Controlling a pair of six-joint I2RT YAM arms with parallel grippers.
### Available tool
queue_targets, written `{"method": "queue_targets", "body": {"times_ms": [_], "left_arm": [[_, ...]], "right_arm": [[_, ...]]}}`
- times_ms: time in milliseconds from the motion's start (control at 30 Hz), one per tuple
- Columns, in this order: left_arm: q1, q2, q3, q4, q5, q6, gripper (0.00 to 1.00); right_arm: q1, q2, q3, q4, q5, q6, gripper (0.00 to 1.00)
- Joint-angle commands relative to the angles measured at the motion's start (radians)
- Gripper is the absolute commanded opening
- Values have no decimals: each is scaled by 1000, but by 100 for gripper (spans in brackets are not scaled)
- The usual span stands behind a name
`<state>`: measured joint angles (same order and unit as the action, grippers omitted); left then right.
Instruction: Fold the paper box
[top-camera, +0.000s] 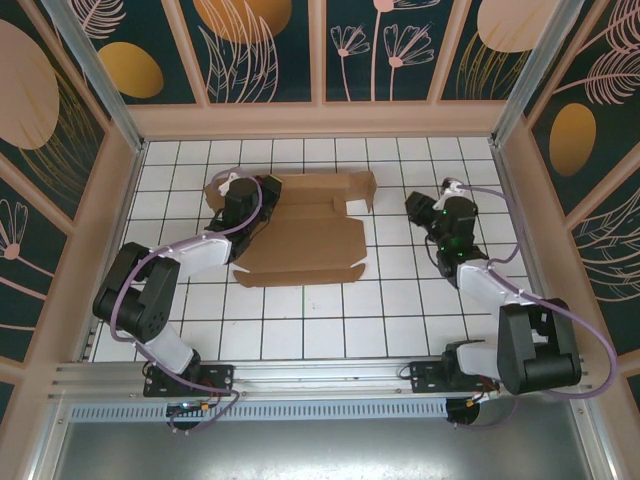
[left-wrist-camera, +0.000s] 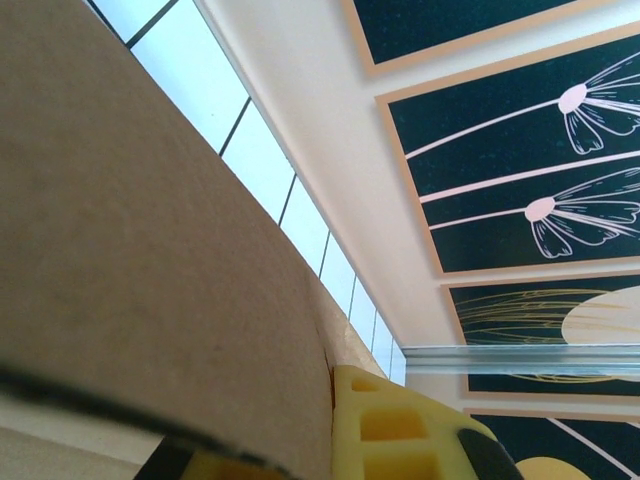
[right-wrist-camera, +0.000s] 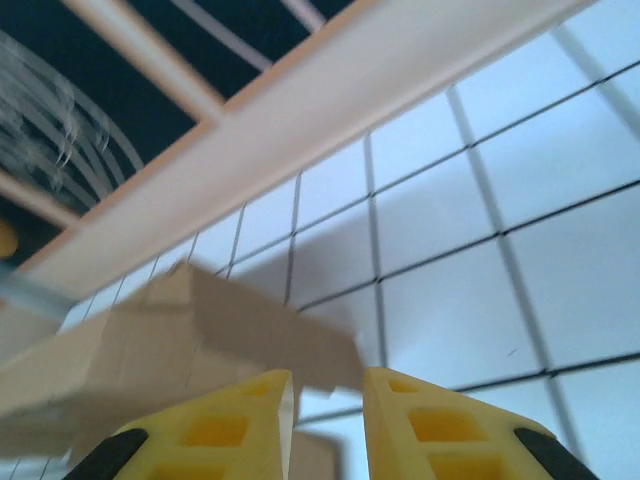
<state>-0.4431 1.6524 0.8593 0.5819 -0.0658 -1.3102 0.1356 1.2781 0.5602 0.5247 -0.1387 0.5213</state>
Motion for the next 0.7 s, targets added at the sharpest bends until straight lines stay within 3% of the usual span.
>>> {"method": "queue_targets", "body": {"times_ms": [0,200,300,433,667], "left_arm": [[6,36,27,-70,14,13,0],[7,36,21,-56,38,4,0],[14,26,15,-59,45,-5,0],[32,21,26,-67,62,-24,0],[50,43,50,-64,93,-49,0]], "right_arm": [[-69,100,68,33,20,-34,26],[-105,443,346,-95,-265,-99,30],[-74,561,462,-183,-305,-158,36],[-24,618,511,-212,-304,-240,38],[14,599,421,-13,-421,-241,37]]}}
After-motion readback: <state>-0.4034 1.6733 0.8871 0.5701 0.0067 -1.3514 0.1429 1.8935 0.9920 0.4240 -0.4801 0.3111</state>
